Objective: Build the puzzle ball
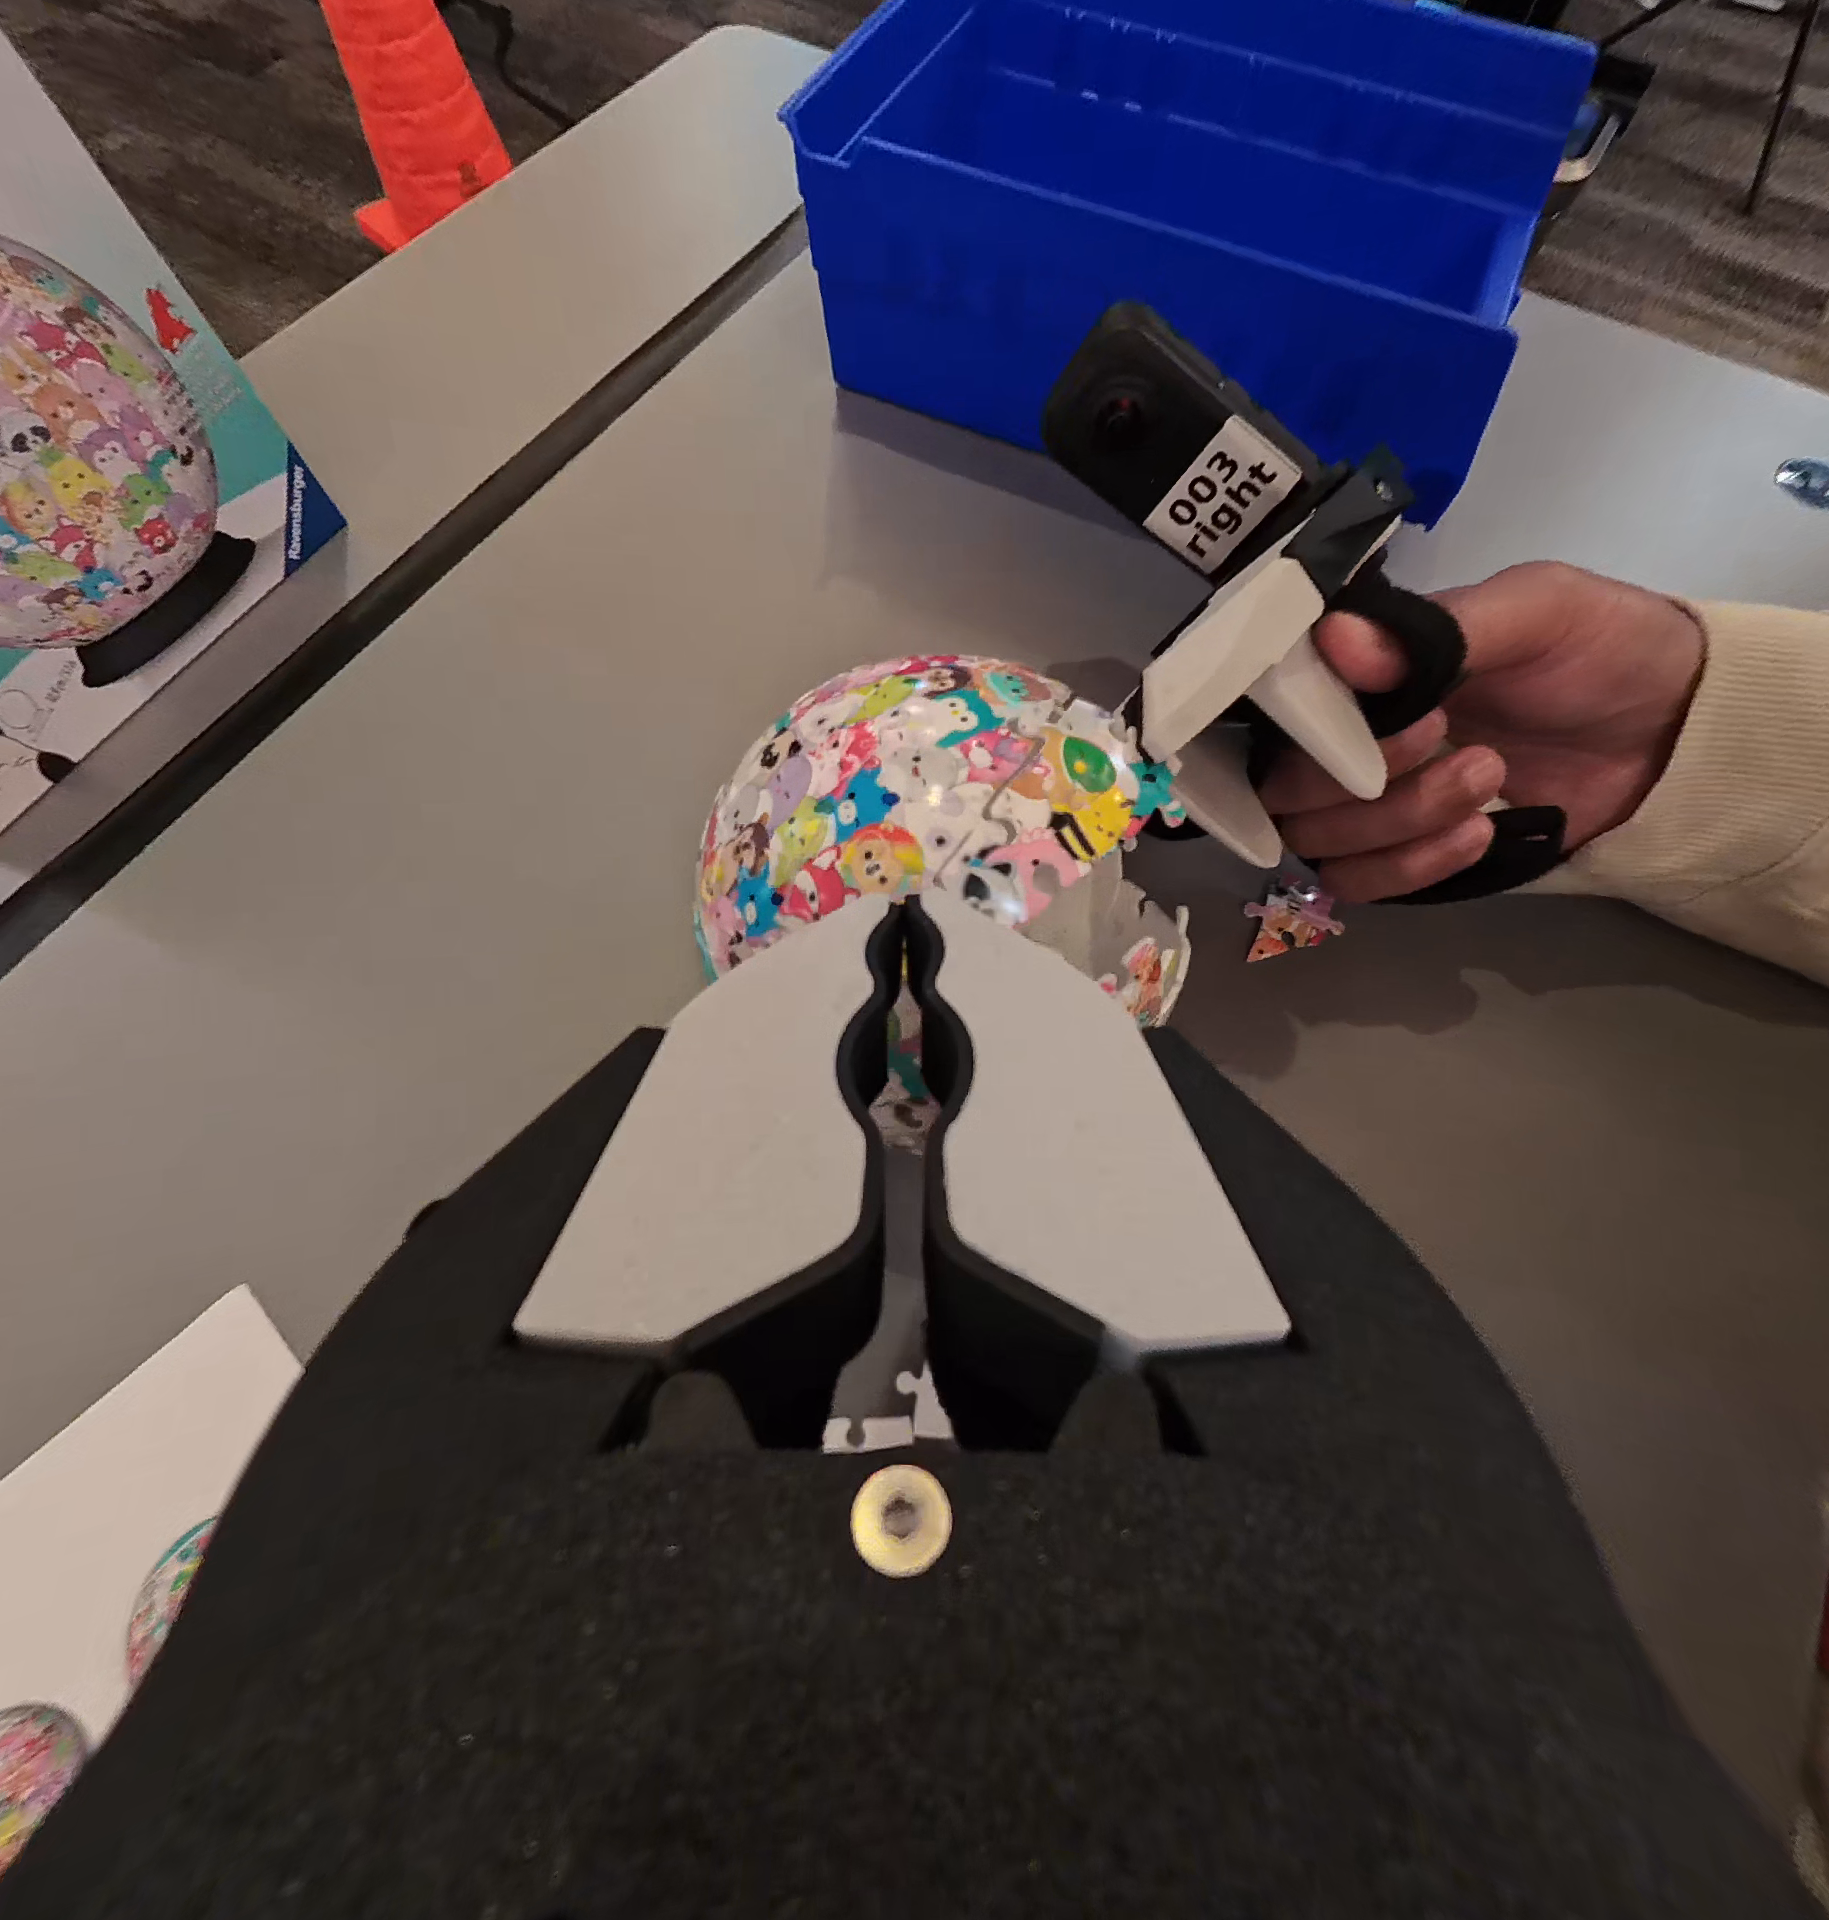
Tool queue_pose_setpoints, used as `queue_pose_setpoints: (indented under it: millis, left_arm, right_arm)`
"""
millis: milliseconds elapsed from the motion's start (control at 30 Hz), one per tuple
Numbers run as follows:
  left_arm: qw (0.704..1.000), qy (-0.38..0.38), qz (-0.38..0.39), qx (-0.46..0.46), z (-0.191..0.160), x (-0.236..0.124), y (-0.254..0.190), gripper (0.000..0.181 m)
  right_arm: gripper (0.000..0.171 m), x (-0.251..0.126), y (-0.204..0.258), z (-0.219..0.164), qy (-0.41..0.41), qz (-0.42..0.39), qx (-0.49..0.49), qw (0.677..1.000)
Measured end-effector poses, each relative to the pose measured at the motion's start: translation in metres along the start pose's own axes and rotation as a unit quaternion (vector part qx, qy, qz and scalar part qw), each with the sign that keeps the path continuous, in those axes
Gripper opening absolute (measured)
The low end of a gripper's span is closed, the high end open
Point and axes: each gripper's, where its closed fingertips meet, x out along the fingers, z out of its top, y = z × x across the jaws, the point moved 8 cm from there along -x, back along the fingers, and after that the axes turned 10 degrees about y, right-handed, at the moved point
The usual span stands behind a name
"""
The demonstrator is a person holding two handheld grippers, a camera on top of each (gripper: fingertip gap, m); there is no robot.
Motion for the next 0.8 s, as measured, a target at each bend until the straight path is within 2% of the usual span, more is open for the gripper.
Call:
queue_pose_setpoints:
  millis: [800]
  left_arm:
    - [1.0,0.005,0.003,0.009,0.0026,0.0054,-0.0014,0.0]
  right_arm:
    - [0.002,-0.0015,-0.0004,0.002,0.003,-0.001,0.003,1.0]
